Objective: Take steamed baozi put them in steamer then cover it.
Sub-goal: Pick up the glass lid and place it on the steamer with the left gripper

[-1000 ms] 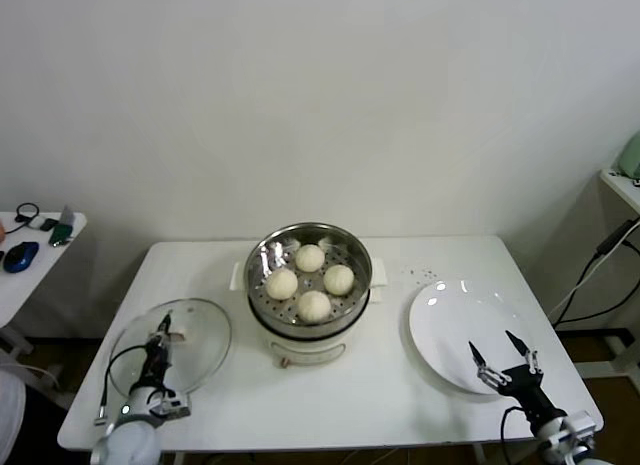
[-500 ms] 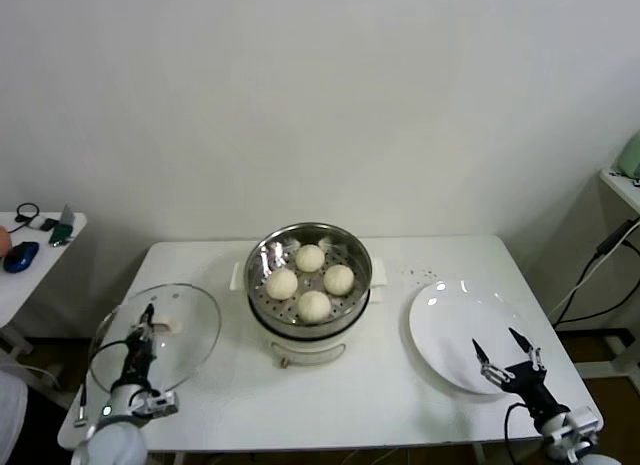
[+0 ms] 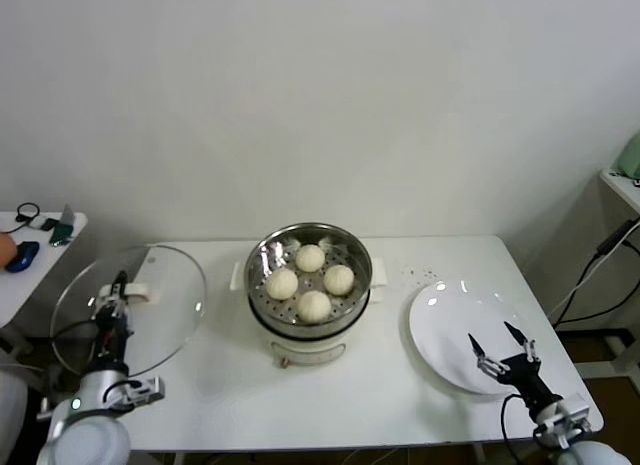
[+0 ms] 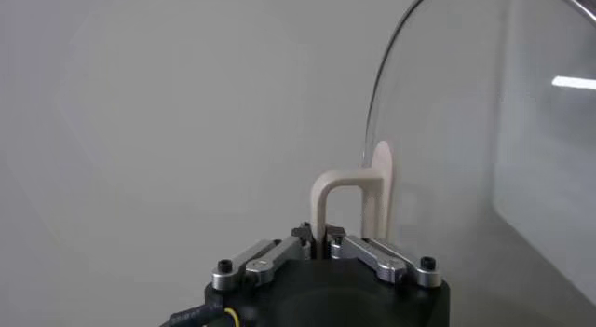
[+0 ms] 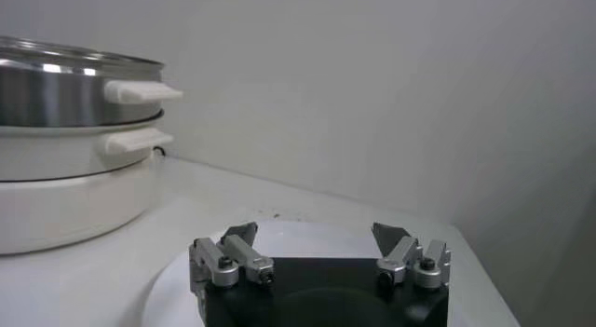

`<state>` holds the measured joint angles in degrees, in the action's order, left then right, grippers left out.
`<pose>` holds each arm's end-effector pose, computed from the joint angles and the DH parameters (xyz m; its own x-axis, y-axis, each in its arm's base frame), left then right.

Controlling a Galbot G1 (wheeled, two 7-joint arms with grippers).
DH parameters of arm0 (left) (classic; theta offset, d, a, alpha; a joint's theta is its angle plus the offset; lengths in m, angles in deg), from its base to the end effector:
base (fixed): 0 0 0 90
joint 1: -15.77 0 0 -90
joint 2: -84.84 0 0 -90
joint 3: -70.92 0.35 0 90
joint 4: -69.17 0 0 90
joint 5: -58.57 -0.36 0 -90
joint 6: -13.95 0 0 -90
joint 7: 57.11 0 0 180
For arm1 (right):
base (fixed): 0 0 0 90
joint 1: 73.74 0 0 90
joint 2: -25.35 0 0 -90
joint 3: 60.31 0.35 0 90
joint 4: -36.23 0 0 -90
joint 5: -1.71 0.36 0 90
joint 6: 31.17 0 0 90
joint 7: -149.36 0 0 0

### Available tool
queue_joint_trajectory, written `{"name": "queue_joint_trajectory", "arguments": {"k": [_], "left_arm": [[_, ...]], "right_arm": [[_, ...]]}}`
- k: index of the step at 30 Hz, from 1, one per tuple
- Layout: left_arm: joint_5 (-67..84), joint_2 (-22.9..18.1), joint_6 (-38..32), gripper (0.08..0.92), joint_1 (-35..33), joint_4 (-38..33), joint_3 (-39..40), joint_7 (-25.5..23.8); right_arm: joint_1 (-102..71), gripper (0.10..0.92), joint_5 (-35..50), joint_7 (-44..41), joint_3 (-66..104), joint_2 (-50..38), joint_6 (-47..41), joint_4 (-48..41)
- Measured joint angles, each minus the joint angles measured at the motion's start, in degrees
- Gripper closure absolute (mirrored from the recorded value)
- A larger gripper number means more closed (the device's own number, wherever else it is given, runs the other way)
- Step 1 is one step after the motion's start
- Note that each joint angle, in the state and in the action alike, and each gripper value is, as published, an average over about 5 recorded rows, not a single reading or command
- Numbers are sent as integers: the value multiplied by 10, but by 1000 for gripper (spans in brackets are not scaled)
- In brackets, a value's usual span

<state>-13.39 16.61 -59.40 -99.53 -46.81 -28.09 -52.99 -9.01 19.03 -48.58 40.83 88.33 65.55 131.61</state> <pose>0.2207 0.1184 -0.2811 -0.9598 -0.2473 -0.1325 -0.1076 -0.1116 0.9879 0.2112 -0.2054 -0.3764 -0.9573 -0.1991 0.2096 -0.2342 0.9592 -0.1584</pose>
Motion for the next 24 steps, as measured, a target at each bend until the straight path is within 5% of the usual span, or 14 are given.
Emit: {"name": "queue_joint_trajectory", "arguments": {"k": [12, 24], "left_arm": [[-15, 59, 103, 850, 52, -57, 126, -62], [-52, 30, 190, 850, 203, -13, 300, -147]], "right_arm": [[43, 203, -15, 13, -28, -10, -11, -23], [61, 203, -28, 21, -22, -11, -13, -41]]}}
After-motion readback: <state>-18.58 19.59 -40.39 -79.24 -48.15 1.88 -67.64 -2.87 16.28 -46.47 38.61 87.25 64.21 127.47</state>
